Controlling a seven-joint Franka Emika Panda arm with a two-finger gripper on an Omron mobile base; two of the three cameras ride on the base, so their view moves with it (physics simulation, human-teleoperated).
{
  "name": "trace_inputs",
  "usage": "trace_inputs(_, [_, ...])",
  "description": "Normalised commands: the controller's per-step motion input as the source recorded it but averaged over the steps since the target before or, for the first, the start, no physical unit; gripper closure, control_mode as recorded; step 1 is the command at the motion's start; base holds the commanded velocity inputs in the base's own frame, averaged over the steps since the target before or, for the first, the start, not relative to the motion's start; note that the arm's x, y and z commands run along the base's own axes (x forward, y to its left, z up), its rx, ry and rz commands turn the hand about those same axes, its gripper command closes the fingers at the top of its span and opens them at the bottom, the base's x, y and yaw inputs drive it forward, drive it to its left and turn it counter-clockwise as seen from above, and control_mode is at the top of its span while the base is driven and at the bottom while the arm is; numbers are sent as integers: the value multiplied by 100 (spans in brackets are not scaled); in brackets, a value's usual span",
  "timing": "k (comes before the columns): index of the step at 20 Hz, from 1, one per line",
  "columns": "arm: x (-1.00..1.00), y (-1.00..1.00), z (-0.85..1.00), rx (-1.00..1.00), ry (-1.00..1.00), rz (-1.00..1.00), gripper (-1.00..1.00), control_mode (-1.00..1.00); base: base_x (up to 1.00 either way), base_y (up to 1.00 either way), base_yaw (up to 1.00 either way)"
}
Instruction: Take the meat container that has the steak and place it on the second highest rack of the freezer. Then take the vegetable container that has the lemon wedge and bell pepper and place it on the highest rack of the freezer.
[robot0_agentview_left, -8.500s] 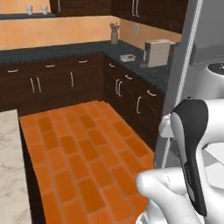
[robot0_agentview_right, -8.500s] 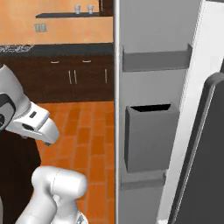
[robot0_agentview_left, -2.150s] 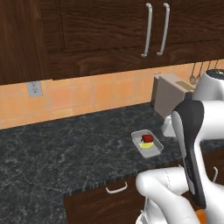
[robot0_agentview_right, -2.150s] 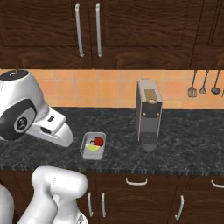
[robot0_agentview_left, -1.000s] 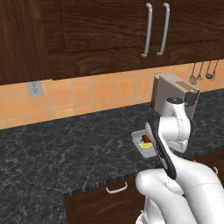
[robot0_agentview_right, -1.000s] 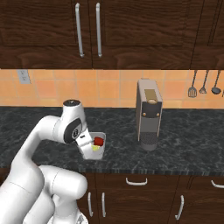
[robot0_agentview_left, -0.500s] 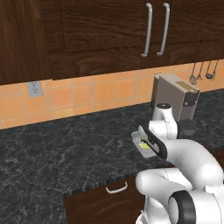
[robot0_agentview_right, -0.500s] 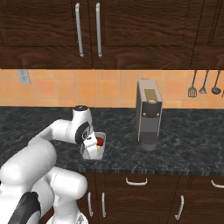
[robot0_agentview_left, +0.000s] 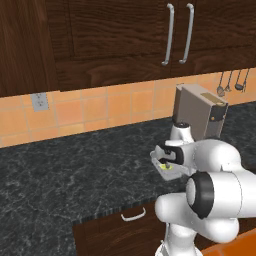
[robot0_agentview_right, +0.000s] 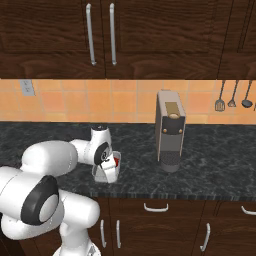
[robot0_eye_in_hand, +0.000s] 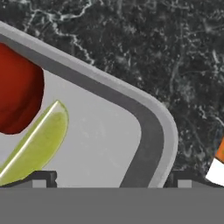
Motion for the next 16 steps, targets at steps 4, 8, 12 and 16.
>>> trace_inputs(4, [0,0,-36,0,1,-4,-100,-100,0,0,0])
trace_inputs(8, [1,0,-35,0,0,-4,-100,-100,0,0,0])
trace_inputs(12, [4,0,-31,0,0,-4,-100,-100,0,0,0])
trace_inputs(16, [1,0,-17,0,0,-2,-100,-100,0,0,0])
